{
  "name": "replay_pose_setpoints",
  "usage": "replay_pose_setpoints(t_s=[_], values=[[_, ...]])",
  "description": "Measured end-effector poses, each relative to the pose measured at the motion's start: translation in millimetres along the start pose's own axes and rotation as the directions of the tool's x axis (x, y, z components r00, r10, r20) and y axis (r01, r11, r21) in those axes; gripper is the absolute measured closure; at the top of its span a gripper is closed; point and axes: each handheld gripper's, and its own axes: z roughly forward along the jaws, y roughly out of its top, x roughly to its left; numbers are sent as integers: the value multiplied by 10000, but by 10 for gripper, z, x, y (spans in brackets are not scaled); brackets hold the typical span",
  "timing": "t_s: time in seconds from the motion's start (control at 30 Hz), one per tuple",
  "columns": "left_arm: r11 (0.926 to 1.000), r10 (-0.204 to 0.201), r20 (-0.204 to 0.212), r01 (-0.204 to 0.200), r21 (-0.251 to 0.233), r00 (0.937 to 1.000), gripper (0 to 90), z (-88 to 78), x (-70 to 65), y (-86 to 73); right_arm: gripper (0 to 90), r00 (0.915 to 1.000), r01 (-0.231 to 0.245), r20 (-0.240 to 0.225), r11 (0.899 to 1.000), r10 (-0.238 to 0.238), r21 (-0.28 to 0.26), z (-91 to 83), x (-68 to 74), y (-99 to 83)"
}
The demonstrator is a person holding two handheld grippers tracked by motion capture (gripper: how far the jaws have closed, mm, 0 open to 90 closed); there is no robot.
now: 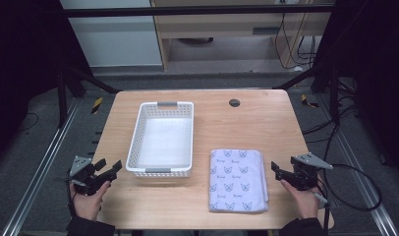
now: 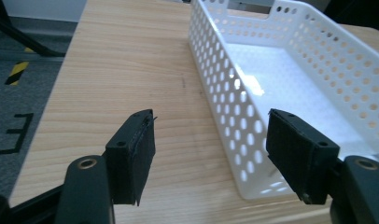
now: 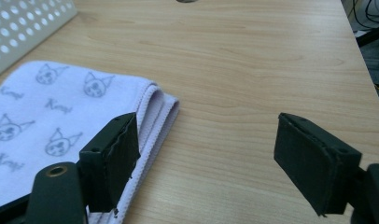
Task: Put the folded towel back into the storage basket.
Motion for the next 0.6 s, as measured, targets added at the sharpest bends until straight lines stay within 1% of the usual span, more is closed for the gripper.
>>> replay_pose_setpoints(t_s=[0.1, 0.13, 0.17, 0.23, 0.33, 0.37, 0.4, 0.5, 0.53, 0.57, 0.6], values=[[9999, 151, 39, -151, 11, 9999, 322, -9, -61, 10, 220, 9999, 119, -86, 9999, -119, -51, -17, 10, 25], [9998, 177, 114, -177, -5, 9998, 323, -13, -96, 17, 218, 9996, 141, -245, 9998, -144, -133, -38, 27, 55], [9998, 205, 200, -204, -77, 9996, 323, -16, -143, 32, 219, 9994, 143, -317, 9997, -149, -174, -44, 35, 62], [9994, 340, 255, -337, -108, 9991, 321, -13, -194, 59, 217, 9986, 229, -471, 9994, -241, -248, -44, 62, 79], [9989, 400, 371, -390, -263, 9985, 318, -13, -266, 131, 209, 9968, 415, -678, 9989, -428, -207, -45, 121, 125], [9989, 400, 371, -390, -263, 9985, 318, -13, -266, 131, 209, 9968, 415, -678, 9989, -428, -207, -45, 121, 125], [9979, 498, 319, -484, -420, 9983, 318, -5, -322, 196, 208, 9956, 569, -729, 9979, -591, -311, -65, 151, 177], [9971, 573, 316, -556, -524, 9979, 313, 21, -390, 268, 209, 9945, 643, -807, 9972, -673, -385, -93, 178, 242], [9966, 603, 443, -577, -584, 9972, 306, 65, -474, 346, 207, 9934, 760, -825, 9962, -794, -436, -115, 195, 316], [9966, 603, 443, -577, -584, 9972, 304, 65, -474, 346, 207, 9934, 760, -825, 9962, -794, -436, -115, 195, 316], [9964, 659, 541, -628, -574, 9964, 301, 94, -533, 401, 201, 9924, 805, -891, 9953, -852, -544, -135, 208, 404]])
